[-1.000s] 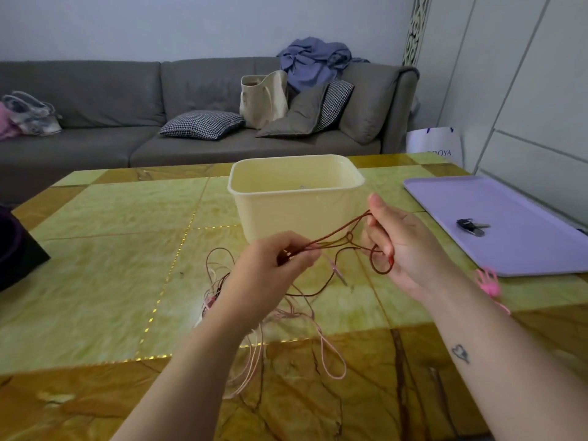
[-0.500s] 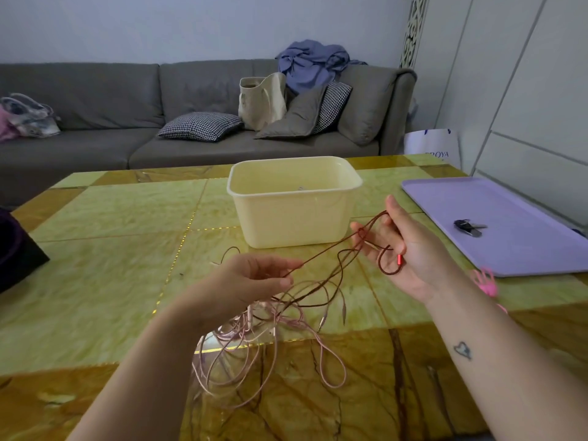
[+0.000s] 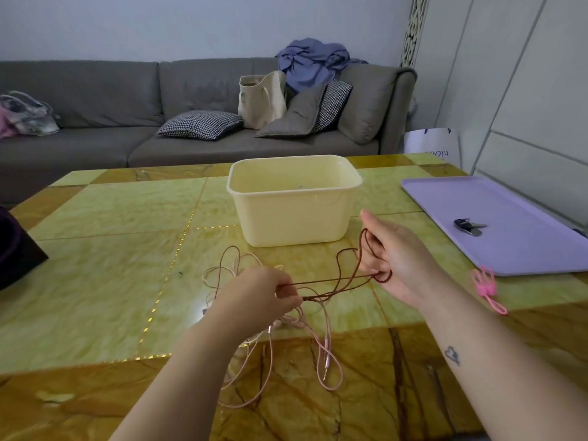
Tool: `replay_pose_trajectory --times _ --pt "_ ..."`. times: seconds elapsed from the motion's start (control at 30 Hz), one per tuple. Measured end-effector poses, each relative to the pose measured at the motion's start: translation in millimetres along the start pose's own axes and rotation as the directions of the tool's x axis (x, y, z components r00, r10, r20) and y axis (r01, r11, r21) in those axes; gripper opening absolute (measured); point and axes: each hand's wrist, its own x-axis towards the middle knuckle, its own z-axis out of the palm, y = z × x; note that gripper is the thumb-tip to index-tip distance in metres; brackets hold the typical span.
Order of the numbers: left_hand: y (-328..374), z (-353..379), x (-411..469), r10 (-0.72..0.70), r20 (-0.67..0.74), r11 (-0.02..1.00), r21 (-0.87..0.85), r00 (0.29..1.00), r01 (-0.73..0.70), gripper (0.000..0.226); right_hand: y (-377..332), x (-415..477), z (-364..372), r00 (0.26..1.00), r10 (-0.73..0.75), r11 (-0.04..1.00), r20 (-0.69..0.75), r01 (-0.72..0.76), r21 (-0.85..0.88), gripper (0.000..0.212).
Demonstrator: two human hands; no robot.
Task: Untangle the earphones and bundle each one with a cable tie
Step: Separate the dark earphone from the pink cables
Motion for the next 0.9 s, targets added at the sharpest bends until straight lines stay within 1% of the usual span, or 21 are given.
replay_pose_trajectory --times 0.03,0.07,0.1,0.13,0.17,0.2,0.23,0.27,0.3,0.33,0.4,0.43,0.5,0.53,0.6,0.63,0.67,0.7,0.73,0.8,0.9 --pt "0 0 1 0.012 0.003 1.000 -0.014 1.000 -0.012 0.014 0 -1 0 1.000 -0.009 0.994 -0.001 0.009 -0.106 0.046" --pt "0 -1 2 0.022 -0.002 0.998 -0.061 1.000 -0.022 0.013 0 -2 0 1.000 -0.029 0.964 0.000 0.028 -0.265 0.044" --pt "-1 -3 3 0.027 -0.025 0.993 -0.115 0.999 -0.030 0.011 -2 -4 1 0.999 -0.051 0.886 0.015 0.052 -0.461 0.041" --pt "-2 -5 3 0.027 -0.068 0.987 -0.157 0.997 -0.037 0.011 -2 -7 4 0.997 -0.055 0.770 0.056 0.078 -0.634 0.038" --pt "-3 -7 3 0.020 -0.121 0.983 -0.180 0.992 -0.042 0.012 -1 -8 6 0.994 -0.023 0.650 0.104 0.094 -0.754 0.038" --pt "-3 -8 3 0.004 -0.173 0.982 -0.187 0.985 -0.037 0.012 1 -10 9 0.989 0.044 0.540 0.141 0.095 -0.836 0.042" --pt "-4 -10 3 -0.016 -0.225 0.981 -0.193 0.974 -0.029 0.010 4 -11 11 0.980 0.114 0.448 0.166 0.098 -0.889 0.045" --pt "-5 -13 2 -0.039 -0.275 0.978 -0.208 0.961 -0.020 0.009 7 -11 12 0.972 0.154 0.371 0.176 0.108 -0.922 0.040" --pt "-5 -15 0 -0.060 -0.321 0.974 -0.224 0.945 -0.014 0.008 9 -11 13 0.972 0.160 0.325 0.172 0.113 -0.939 0.030" --pt "-6 -18 -1 -0.073 -0.363 0.974 -0.226 0.929 -0.012 0.008 9 -10 13 0.977 0.141 0.313 0.158 0.107 -0.944 0.022" --pt "-9 -23 -3 -0.070 -0.443 0.983 -0.181 0.894 -0.013 0.003 6 -6 8 0.993 0.047 0.357 0.108 0.084 -0.930 0.016" --pt "-11 -24 -4 -0.070 -0.474 0.987 -0.162 0.878 -0.009 0.002 3 -5 6 0.997 -0.010 0.393 0.082 0.079 -0.916 0.015" --pt "-14 -25 -5 -0.072 -0.513 0.992 -0.126 0.855 0.008 0.009 -2 -4 2 0.993 -0.112 0.478 0.035 0.084 -0.874 0.016" --pt "-15 -25 -5 -0.068 -0.520 0.995 -0.099 0.851 0.019 0.014 -4 -5 0 0.989 -0.149 0.541 -0.005 0.077 -0.837 0.020" --pt "-18 -25 -4 -0.051 -0.517 0.998 -0.066 0.855 0.020 0.020 -5 -3 -5 0.971 -0.186 0.694 -0.149 0.023 -0.720 0.029" --pt "-18 -25 -3 -0.042 -0.504 0.997 -0.078 0.863 0.003 0.021 -5 -1 -8 0.962 -0.164 0.777 -0.220 -0.011 -0.629 0.033" --pt "-18 -26 -3 -0.033 -0.478 0.995 -0.103 0.878 -0.018 0.021 -3 1 -10 0.959 -0.108 0.862 -0.263 -0.042 -0.504 0.036" --pt "-17 -26 -3 -0.018 -0.441 0.991 -0.125 0.898 -0.041 0.020 -1 5 -11 0.960 -0.034 0.937 -0.278 -0.067 -0.344 0.040" --pt "-16 -26 -2 -0.004 -0.391 0.989 -0.139 0.920 -0.055 0.021 0 8 -12 0.961 0.046 0.980 -0.273 -0.096 -0.172 0.042" --pt "-15 -25 -2 0.020 -0.304 0.986 -0.154 0.952 -0.069 0.024 2 11 -13 0.956 0.176 0.983 -0.236 -0.160 0.087 0.047" --pt "-18 -24 -1 -0.011 -0.269 0.983 -0.181 0.963 -0.039 0.017 2 11 -18 0.943 0.287 0.904 -0.167 -0.208 0.374 0.061"
